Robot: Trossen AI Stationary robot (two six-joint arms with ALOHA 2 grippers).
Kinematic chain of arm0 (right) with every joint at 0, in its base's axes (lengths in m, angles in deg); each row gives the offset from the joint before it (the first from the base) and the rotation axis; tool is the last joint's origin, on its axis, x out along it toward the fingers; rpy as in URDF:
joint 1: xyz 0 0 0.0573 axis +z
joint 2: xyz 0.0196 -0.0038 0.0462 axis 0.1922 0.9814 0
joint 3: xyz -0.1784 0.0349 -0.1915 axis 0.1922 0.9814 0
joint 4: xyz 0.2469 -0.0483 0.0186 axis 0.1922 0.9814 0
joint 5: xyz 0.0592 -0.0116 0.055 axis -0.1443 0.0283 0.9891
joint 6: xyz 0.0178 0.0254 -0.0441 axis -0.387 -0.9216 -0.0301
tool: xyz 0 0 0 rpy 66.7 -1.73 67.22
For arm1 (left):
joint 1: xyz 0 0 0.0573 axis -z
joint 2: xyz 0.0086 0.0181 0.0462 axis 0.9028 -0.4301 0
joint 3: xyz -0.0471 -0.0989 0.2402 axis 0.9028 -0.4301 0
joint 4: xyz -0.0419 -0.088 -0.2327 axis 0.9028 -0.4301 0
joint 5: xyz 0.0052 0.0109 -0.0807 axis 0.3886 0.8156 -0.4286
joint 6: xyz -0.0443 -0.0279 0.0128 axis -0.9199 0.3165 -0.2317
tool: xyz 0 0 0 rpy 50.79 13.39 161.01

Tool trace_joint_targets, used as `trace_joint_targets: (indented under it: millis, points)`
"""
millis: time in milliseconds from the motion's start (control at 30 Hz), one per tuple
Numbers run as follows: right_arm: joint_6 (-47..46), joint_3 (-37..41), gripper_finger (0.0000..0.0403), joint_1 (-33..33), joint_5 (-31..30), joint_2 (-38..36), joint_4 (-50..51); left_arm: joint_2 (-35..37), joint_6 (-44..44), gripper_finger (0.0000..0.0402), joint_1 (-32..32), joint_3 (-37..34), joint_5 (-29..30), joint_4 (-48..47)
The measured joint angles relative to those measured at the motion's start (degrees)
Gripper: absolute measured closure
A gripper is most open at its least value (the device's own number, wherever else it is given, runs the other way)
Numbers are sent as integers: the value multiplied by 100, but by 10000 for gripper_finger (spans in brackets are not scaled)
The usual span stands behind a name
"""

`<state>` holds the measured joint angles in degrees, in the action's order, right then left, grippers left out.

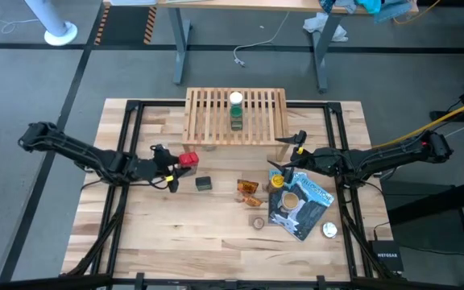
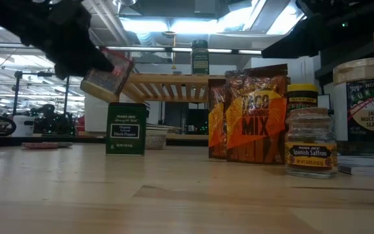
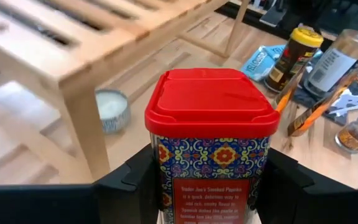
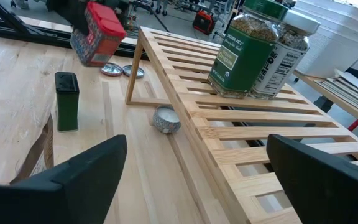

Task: Shelf spices
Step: Remove the red seasoning can from the shelf

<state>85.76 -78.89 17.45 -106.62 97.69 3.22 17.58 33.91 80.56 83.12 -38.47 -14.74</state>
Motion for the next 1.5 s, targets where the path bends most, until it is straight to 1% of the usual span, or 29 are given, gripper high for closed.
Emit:
trace_joint_targets:
  millis: [233,400,500,567,867,1033,1367,1433,1500]
  points:
    - [0,0,10,0,0,2,-2,-4,-468,223,328,-352,314,87]
    - [1,0,10,0,1,1,-1,-37,-618,223,488,-689,443,465]
    - [1,0,10,-2,1,1,-1,-151,-870,223,539,-826,468,534]
    - [0,0,10,-2,2,0,0,-263,-892,223,574,-943,498,765]
    - [0,0,10,0,2,1,16,-1084,-748,223,574,-1361,515,2042]
    - [2,0,10,-1,2,1,25,-1702,-643,223,574,-1415,533,2538]
    - [1,0,10,0,2,1,44,-2723,-151,223,574,-1405,836,3682]
    - [0,0,10,-2,2,2,44,-2843,-179,210,574,-1404,897,3765]
    - [2,0,10,-2,2,2,44,-2926,-295,189,574,-1408,877,3714]
